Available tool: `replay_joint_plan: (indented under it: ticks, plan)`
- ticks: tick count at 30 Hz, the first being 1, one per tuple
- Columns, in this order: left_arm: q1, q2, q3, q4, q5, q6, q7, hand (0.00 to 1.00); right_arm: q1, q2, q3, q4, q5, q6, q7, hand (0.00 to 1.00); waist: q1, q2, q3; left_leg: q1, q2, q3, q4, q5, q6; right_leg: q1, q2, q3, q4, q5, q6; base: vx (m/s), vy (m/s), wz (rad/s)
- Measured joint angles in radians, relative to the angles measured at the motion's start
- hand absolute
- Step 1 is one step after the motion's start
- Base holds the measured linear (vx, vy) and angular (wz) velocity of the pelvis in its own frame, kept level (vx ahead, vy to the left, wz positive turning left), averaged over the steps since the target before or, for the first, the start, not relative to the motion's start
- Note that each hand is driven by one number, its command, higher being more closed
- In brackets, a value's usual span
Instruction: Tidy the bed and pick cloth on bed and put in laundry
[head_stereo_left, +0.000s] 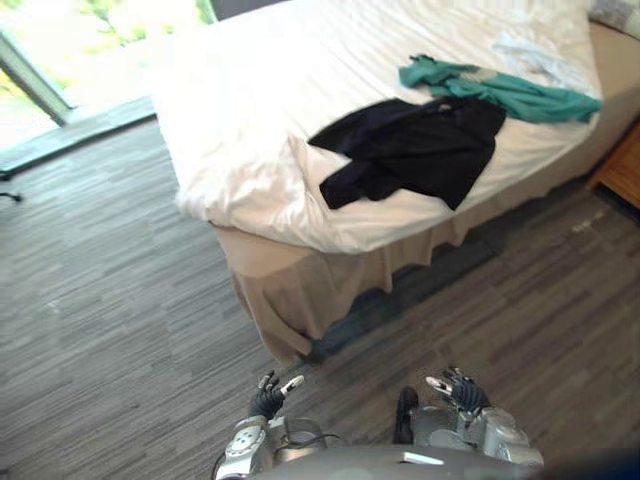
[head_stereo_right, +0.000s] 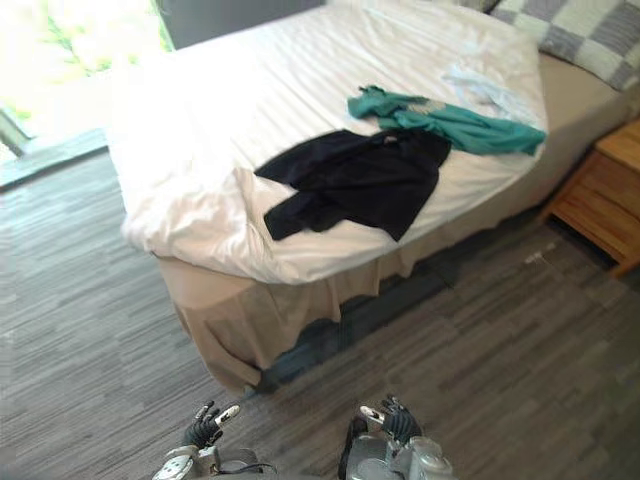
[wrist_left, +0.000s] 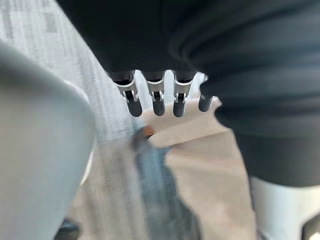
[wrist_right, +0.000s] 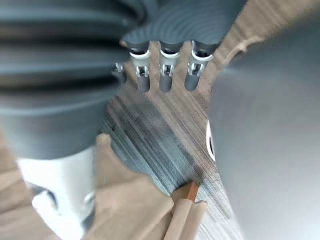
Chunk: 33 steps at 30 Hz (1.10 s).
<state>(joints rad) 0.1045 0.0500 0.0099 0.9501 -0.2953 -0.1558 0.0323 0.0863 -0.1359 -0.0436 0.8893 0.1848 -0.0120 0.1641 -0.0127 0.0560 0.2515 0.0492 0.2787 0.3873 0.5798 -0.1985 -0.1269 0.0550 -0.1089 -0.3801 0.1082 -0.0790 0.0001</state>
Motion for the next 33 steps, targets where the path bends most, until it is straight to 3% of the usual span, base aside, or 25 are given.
replay_joint_plan:
  ticks: [2, 4, 7, 9, 11, 13, 22, 29, 33]
  plan:
    - [0.01, -0.002, 0.001, -0.026, 0.001, 0.017, -0.005, 0.0, -0.002, 0.004, -0.002, 0.01, -0.008, -0.004, -0.002, 0.0, -0.001, 0.001, 0.0, -0.002, -0.011, 0.143, -0.177, 0.006, 0.007, 0.058, 0.0, -0.091, -0.06, 0.002, 0.008, 0.09, -0.065, 1.07]
    - [0.013, -0.003, 0.001, -0.026, 0.001, 0.023, -0.012, 0.0, -0.002, 0.005, -0.002, 0.016, -0.007, -0.008, -0.011, 0.0, -0.001, 0.001, 0.0, 0.001, -0.036, 0.213, -0.309, 0.045, 0.041, 0.081, 0.001, -0.15, -0.075, 0.0, 0.013, 0.1, 0.036, 0.89]
    - [0.013, -0.012, 0.008, -0.027, 0.001, 0.023, -0.029, 0.0, -0.007, 0.013, -0.006, 0.038, -0.002, -0.019, -0.023, 0.0, 0.006, 0.004, -0.007, 0.031, -0.083, 0.211, -0.467, 0.149, 0.064, 0.095, 0.012, -0.183, -0.088, 0.005, 0.039, 0.18, 0.168, 0.51]
    - [0.023, 0.002, 0.016, -0.035, -0.021, 0.023, -0.031, 0.0, -0.007, 0.037, -0.007, 0.044, -0.005, -0.019, -0.026, 0.0, 0.007, -0.025, -0.017, 0.05, -0.113, 0.214, -0.507, 0.155, 0.071, 0.119, 0.003, -0.185, -0.13, 0.037, 0.069, 0.18, 0.154, 0.07]
    - [0.031, 0.018, 0.031, -0.034, -0.058, 0.039, -0.034, 0.0, -0.004, 0.064, -0.015, 0.046, -0.012, -0.03, -0.032, 0.0, 0.008, -0.056, -0.025, 0.074, -0.144, 0.216, -0.531, 0.155, 0.076, 0.15, -0.011, -0.19, -0.167, 0.063, 0.097, 0.18, 0.145, 0.07]
    - [0.031, 0.024, 0.029, -0.034, -0.058, 0.061, -0.033, 0.0, 0.001, 0.077, -0.023, 0.046, -0.013, -0.039, -0.038, 0.0, 0.008, -0.064, -0.03, 0.095, -0.164, 0.206, -0.542, 0.154, 0.079, 0.174, -0.026, -0.212, -0.167, 0.066, 0.103, 0.13, 0.1, 0.16]
    - [0.015, 0.038, -0.05, -0.02, -0.026, 0.102, -0.027, 0.0, 0.0, 0.084, -0.026, 0.046, -0.001, -0.058, -0.059, 0.0, 0.0, -0.047, -0.045, 0.147, -0.173, 0.14, -0.649, 0.181, 0.081, 0.167, -0.039, -0.237, -0.035, 0.055, 0.093, 0.09, 0.032, 0.26]
    - [0.014, 0.052, -0.07, -0.021, -0.039, 0.095, -0.017, 0.0, 0.006, 0.087, -0.025, 0.046, -0.003, -0.061, -0.06, 0.0, 0.006, -0.064, -0.055, 0.152, -0.178, 0.115, -0.647, 0.182, 0.082, 0.173, -0.05, -0.223, 0.001, 0.053, 0.092, 0.06, -0.006, 0.14]
    - [0.013, 0.05, -0.077, -0.013, -0.133, 0.063, 0.017, 0.0, 0.014, 0.088, -0.024, 0.046, -0.012, -0.068, -0.058, 0.0, 0.003, -0.063, -0.054, 0.178, -0.174, 0.123, -0.647, 0.182, 0.082, 0.204, -0.042, -0.209, -0.023, 0.053, 0.092, 0.03, -0.05, -0.09]
